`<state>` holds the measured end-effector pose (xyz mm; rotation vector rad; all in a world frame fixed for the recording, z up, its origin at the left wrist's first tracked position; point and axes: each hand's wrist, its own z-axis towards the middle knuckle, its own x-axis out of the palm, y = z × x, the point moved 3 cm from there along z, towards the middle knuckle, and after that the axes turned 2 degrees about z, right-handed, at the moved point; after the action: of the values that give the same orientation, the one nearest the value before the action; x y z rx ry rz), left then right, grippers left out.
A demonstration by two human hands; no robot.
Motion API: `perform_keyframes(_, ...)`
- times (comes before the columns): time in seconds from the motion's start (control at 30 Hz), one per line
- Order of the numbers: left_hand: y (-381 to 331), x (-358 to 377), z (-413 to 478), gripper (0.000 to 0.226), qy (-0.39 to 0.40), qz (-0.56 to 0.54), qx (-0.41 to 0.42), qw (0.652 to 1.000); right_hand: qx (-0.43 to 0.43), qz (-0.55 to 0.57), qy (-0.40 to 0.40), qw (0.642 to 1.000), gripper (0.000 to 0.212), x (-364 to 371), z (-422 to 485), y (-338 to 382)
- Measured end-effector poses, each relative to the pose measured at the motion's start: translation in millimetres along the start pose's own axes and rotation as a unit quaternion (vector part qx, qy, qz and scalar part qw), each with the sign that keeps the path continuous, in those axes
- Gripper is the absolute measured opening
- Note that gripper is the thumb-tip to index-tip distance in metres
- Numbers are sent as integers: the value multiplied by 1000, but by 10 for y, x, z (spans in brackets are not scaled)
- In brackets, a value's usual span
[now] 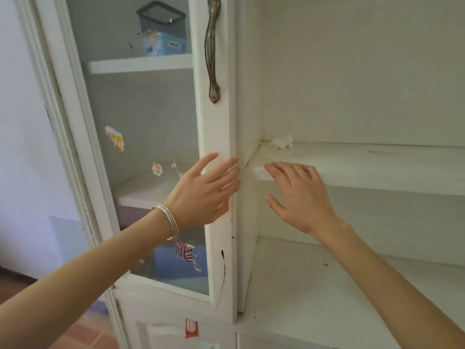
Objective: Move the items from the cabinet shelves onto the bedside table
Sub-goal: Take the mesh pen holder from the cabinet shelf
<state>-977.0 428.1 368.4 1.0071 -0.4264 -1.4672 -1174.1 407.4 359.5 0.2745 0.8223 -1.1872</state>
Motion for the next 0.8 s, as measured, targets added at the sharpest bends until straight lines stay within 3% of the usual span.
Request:
perform_keyframes(0.2, -61, -213, 19, 15, -17, -57, -21, 998, 4, 5, 4, 1000, 66, 21, 8, 19)
perform_keyframes(0.47, -135, -379, 40, 25, 70, -21, -34, 997, -15, 18, 15, 1000, 67, -35, -37, 15)
perform_keyframes(0.8, -78, -999, -572, 23, 45, -17, -62, 997, -67, 52, 12, 996, 59, -308, -278, 491)
